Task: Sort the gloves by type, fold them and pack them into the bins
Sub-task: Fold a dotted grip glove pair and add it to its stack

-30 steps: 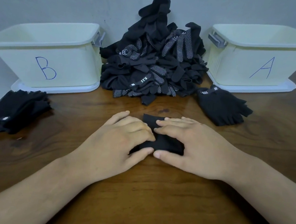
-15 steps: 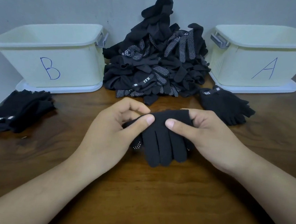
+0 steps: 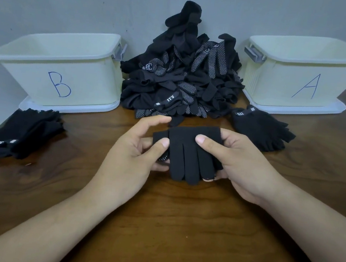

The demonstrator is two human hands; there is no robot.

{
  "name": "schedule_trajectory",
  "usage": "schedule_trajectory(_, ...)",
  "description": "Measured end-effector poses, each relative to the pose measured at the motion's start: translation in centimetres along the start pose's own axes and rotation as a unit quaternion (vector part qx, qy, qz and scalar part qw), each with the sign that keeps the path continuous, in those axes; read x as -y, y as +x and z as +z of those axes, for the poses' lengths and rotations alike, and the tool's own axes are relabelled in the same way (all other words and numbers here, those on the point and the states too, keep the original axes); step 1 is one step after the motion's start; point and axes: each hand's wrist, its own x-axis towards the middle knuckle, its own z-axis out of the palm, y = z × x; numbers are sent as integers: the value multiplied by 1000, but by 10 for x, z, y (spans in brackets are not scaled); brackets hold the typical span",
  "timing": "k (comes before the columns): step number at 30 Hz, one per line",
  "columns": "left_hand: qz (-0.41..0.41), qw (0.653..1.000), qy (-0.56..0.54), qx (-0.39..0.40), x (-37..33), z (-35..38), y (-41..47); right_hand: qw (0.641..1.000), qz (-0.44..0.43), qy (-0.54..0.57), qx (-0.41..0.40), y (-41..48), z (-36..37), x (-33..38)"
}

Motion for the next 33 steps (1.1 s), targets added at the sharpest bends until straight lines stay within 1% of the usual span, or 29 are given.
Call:
schedule_trajectory(3,16,1000,5,0,-6,-1,-1,1000,-9,26,2,1,-5,1)
schedule_trajectory(7,3,1000,21,9,-8,6,-1,999,-34,27,-13,4,-12,1)
schedule_trajectory(12,-12,999,34,-29,-7,33,11,997,-59,-2,-57,8,-32,-1)
schedule_trajectory(14,-7,998,34,-50,-8,52,22,995,-63,-8,-83,10,-46,2)
schedule_trajectory(16,-1,998,22,-64,-9,75,35,991,-71,16,-111,9,-64,9)
schedule_trajectory(18,5,998,5,-64,-11,104,51,987,-89,44,-125,7,-87,15)
schedule_trajectory(20,12,998,-11,-59,-13,136,67,985,-99,32,-135,6,-116,17)
schedule_trajectory(23,25,999,-20,-41,-14,186,89,976,-96,15,-195,-1,-163,15)
schedule_trajectory(27,53,997,53,4,-22,260,118,946,-81,0,-313,-21,-235,15)
schedule_trajectory(30,56,988,138,40,-36,311,140,927,-57,20,-371,-24,-279,12)
schedule_trajectory(33,44,976,207,56,-37,351,165,913,-30,-16,-407,-21,-309,9)
